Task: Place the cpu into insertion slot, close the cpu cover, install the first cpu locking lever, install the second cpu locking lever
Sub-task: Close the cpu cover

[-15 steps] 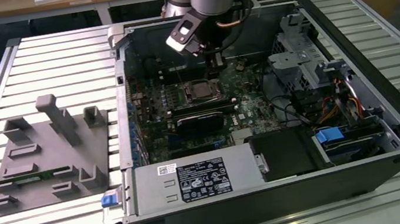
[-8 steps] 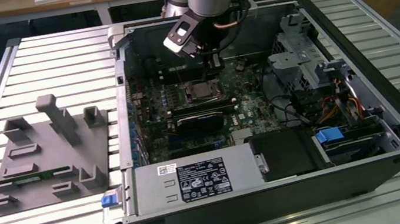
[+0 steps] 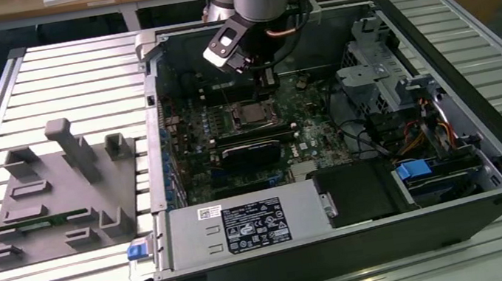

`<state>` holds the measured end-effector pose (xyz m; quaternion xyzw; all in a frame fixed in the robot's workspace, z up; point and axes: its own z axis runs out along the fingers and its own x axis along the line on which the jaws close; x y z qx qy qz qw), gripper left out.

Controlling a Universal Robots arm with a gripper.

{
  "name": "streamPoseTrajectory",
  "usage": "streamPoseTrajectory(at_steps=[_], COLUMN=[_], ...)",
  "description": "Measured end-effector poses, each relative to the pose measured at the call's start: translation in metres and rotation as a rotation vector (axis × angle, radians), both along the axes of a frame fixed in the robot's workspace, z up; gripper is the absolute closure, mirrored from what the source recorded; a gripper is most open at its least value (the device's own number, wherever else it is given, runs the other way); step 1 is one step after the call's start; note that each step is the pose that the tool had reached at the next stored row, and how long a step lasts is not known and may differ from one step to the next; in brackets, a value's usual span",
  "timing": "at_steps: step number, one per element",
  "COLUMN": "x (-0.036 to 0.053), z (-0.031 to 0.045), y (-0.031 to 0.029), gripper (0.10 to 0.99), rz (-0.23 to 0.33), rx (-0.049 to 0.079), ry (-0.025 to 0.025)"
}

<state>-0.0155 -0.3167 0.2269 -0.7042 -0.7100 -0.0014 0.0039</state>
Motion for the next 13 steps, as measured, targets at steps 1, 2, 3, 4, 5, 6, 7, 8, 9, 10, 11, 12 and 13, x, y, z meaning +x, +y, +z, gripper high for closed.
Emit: streamPoseTrajectory(at_steps=[1,2,3,4,5,6,7,8,9,10,11,12,13], x=[-0.0005,-0.0010,-0.0016,-0.0022,-0.0030,-0.0038,-0.0047,-0.0055,-0.0062,-0.0069,-0.0077,-0.0085,-0.0095], z=[-0.0002,-0.0003,-0.0005,-0.0006,-0.0008,-0.0009,-0.0011,-0.0012,-0.0012,-0.0013,-0.0013,-0.0014,-0.0015], y=[0.0000,0.0000,0.0000,0.0000,0.0000,0.0000,0.0000,0.0000,0.0000,0.0000,0.0000,0.0000,0.0000], gripper=[0.980,0.980,0.980,0.980,0.980,0.980,0.980,0.980,0.980,0.980,0.980,0.980,0.980], rz=[0.000,0.000,0.000,0.000,0.000,0.000,0.000,0.000,0.000,0.000,0.000,0.000,0.000], rx=[0.000,0.000,0.000,0.000,0.000,0.000,0.000,0.000,0.000,0.000,0.000,0.000,0.000], ry=[-0.0001,0.0000,0.0000,0.0000,0.0000,0.0000,0.0000,0.0000,0.0000,0.0001,0.0000,0.0000,-0.0001])
